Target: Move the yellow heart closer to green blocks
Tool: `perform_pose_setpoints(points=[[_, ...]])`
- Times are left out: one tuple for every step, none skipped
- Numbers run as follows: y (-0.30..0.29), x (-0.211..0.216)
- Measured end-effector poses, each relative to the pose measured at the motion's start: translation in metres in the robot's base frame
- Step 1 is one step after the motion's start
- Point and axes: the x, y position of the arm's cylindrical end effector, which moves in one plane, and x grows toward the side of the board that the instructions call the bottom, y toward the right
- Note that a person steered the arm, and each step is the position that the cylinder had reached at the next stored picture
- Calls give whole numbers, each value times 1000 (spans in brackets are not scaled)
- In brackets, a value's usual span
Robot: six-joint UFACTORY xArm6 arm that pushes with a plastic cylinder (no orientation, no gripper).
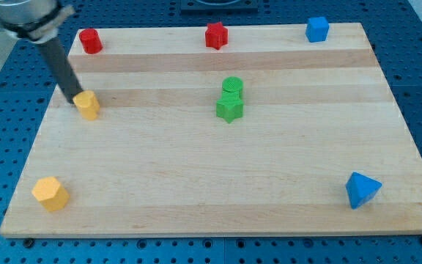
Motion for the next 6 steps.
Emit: perform_pose_setpoints(points=[[-20, -2], [-67, -1], [-62, 16], [-11, 33], [50, 30], [60, 29]])
